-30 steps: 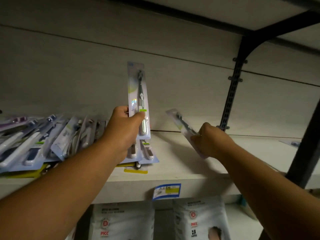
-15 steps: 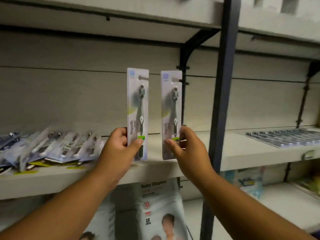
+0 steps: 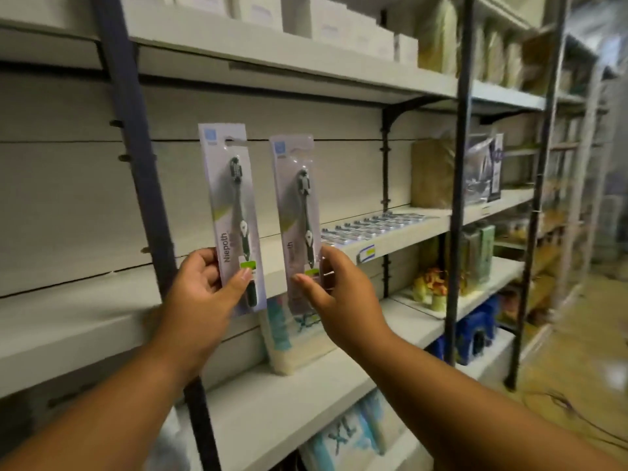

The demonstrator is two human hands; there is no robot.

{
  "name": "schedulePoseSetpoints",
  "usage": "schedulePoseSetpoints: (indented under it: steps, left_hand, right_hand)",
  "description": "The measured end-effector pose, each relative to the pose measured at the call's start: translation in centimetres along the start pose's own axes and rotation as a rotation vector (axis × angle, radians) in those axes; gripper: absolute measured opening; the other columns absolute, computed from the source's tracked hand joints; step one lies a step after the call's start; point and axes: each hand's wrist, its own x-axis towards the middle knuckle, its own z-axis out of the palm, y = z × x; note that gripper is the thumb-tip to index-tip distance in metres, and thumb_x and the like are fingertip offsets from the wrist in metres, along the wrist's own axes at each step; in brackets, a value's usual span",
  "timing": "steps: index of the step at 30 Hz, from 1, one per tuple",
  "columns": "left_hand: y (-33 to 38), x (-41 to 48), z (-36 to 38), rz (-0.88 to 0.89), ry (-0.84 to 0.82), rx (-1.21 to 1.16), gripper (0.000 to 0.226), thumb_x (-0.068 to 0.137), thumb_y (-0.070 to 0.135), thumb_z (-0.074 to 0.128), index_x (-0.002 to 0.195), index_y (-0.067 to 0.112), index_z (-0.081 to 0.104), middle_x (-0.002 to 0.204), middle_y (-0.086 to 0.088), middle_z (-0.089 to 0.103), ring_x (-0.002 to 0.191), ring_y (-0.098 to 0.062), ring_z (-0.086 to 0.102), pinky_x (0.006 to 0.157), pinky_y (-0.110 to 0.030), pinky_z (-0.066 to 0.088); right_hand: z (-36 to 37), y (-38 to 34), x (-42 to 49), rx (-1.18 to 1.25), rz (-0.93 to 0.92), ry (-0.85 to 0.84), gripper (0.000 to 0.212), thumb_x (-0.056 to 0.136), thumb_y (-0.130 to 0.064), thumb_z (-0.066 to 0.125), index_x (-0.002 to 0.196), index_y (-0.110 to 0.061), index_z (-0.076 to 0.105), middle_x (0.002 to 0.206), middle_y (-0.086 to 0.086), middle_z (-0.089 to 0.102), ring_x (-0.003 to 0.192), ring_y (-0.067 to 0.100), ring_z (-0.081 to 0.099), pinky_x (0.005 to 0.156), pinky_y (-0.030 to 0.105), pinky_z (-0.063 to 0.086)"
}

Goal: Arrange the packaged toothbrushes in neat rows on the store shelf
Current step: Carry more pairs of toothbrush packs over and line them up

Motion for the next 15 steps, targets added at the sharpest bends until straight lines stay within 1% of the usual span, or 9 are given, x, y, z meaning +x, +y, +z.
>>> schedulePoseSetpoints:
  steps: [2,5,6,9,10,12,15]
  left_hand:
    - [-0.6,0.2,2.7,-0.02,-0.054,-0.016,0.026,0.091,0.012,0.068,0.114,0.018,0.058,0.103,0.001,0.076,0.097,-0.014,0.073,0.069,-0.02,0.059]
    - [-1.3,0.9,5.9,-0.04,-0.109,-0.028,0.026,0.091,0.014,0.068,0.114,0.021,0.057,0.101,0.005,0.076,0.094,-0.012,0.074,0.068,-0.024,0.061]
    - [-1.5,1.3,6.6,-0.039,-0.115,-0.028,0.026,0.092,0.015,0.068,0.115,0.02,0.057,0.1,0.005,0.077,0.093,-0.012,0.074,0.069,-0.027,0.061]
    - [-2.9,3.1,8.3,-0.037,-0.105,-0.029,0.029,0.092,0.017,0.069,0.118,0.017,0.057,0.1,0.005,0.077,0.093,-0.014,0.075,0.08,-0.042,0.061]
    - [-3.6,3.9,8.5,-0.04,-0.099,-0.04,0.029,0.092,0.017,0.07,0.118,0.017,0.058,0.101,0.004,0.077,0.093,-0.014,0.075,0.083,-0.045,0.06]
    - [-4.9,5.8,8.7,-0.045,-0.083,-0.048,0.03,0.092,0.02,0.071,0.118,0.018,0.058,0.101,0.005,0.077,0.093,-0.014,0.075,0.084,-0.047,0.06]
    - [-6.8,9.2,8.8,-0.054,-0.043,-0.053,0.033,0.09,0.025,0.073,0.119,0.02,0.058,0.101,0.007,0.077,0.092,-0.012,0.074,0.087,-0.047,0.059]
  right_hand:
    - [-2.6,1.7,0.0,-0.02,0.055,0.027,0.026,0.094,-0.034,0.069,0.116,-0.038,0.055,0.102,-0.019,0.067,0.094,-0.002,0.067,0.076,0.018,0.06]
    - [-4.8,4.2,0.5,-0.099,0.137,0.05,0.029,0.092,-0.041,0.069,0.117,-0.033,0.058,0.107,-0.012,0.07,0.095,0.008,0.07,0.076,0.034,0.064]
    - [-5.2,4.8,0.6,-0.115,0.152,0.051,0.03,0.091,-0.042,0.069,0.118,-0.032,0.059,0.106,-0.009,0.071,0.094,0.009,0.071,0.076,0.036,0.064]
    - [-5.8,6.2,1.7,-0.142,0.182,0.042,0.028,0.093,-0.038,0.069,0.117,-0.03,0.059,0.105,-0.008,0.07,0.093,0.008,0.071,0.074,0.033,0.064]
    - [-5.8,6.5,2.3,-0.148,0.192,0.031,0.028,0.093,-0.037,0.068,0.118,-0.03,0.058,0.106,-0.008,0.069,0.093,0.008,0.071,0.073,0.031,0.064]
    - [-5.5,7.0,3.9,-0.193,0.19,0.002,0.028,0.093,-0.038,0.067,0.117,-0.031,0.056,0.107,-0.009,0.068,0.094,0.009,0.07,0.072,0.031,0.064]
    - [-4.6,7.6,6.9,-0.232,0.177,-0.016,0.027,0.093,-0.04,0.066,0.116,-0.035,0.055,0.104,-0.011,0.066,0.092,0.008,0.069,0.069,0.03,0.064]
